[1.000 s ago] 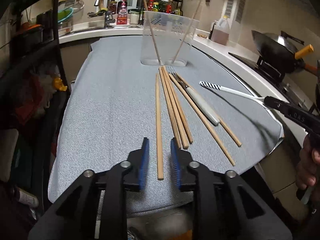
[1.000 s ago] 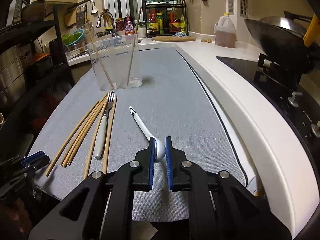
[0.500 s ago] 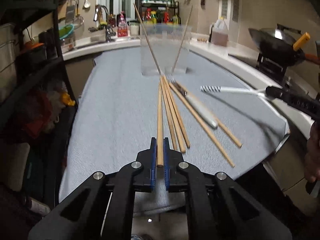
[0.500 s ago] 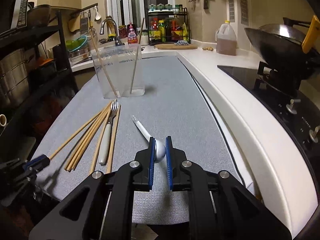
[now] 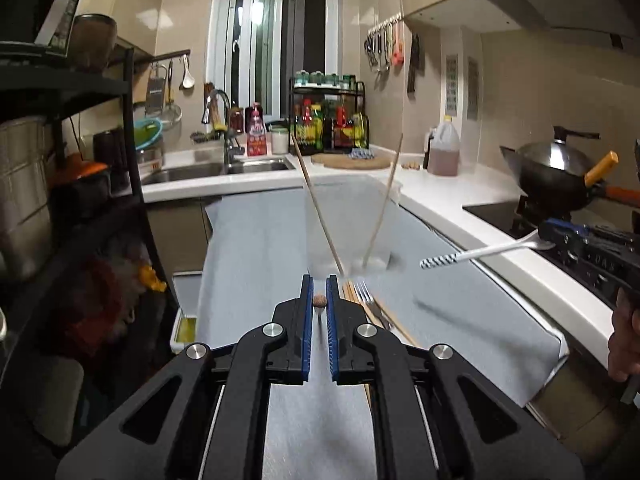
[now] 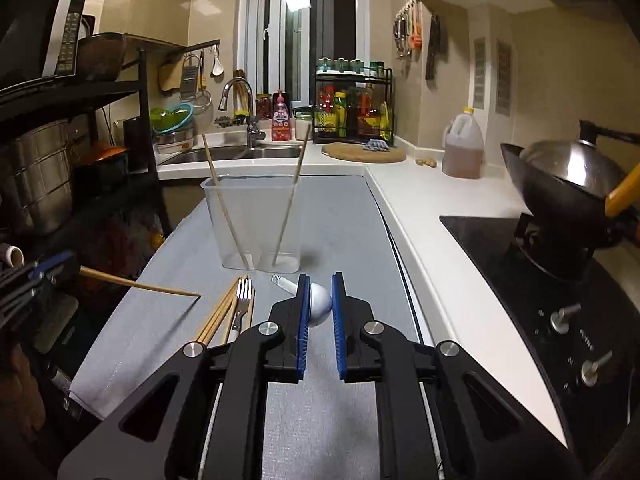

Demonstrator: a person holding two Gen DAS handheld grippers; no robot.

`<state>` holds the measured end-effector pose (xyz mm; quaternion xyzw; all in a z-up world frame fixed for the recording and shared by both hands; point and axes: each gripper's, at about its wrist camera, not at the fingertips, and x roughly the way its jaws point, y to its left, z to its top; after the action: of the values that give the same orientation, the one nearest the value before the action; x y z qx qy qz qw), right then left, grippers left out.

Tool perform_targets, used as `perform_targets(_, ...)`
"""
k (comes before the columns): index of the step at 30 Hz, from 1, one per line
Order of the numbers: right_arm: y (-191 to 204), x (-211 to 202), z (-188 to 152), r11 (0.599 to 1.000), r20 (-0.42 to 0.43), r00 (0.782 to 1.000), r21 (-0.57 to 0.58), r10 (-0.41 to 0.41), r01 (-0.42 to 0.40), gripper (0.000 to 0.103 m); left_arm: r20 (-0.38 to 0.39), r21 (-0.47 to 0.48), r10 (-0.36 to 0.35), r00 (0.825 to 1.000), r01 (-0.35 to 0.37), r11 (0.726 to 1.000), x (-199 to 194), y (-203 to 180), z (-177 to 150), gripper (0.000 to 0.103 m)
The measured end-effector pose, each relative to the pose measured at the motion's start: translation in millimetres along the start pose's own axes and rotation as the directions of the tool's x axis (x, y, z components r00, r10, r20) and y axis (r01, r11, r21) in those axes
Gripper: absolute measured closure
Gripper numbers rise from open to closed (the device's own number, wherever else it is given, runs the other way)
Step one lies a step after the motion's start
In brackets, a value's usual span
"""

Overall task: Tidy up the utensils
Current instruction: 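Lift the spoon and chopstick and carry both over the clear container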

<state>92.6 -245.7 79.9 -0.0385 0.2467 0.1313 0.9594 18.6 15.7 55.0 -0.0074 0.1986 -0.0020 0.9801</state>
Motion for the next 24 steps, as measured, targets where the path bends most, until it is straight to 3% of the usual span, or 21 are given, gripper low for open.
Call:
perform_targets(3,1.5,1.3,10.2,1.0,-0.006,1.0,-0.008,0.013,-0.013,0.092,0.015,-0.019,-0.012,1.0,0.013,1.0,1.8,6.0,16.8,0.097)
perform_targets(12,3.7,16.2,43.8,0.996,-0.126,0.992,-0.082,0.026,-0.037,0.091,-0.017,-0.042,-0.083,0.996,0.082,0.996,11.7,9.3,69.3,0.097)
perform_targets(19,1.4,20.7,63.9,0.995,-0.14,0.99,-0.088,0.03,-0.043,0.091,-0.088,-0.06,-0.12,0.989,0.115,0.992,19.8,10.8,99.4,0.097)
perform_targets(24,6.2,23.0,78.1,0.994,-0.137,0.99,-0.099,0.03,-0.043,0.091,-0.132,-0.023,-0.119,0.984,0.117,0.993,25.8,6.7,117.5,0.096)
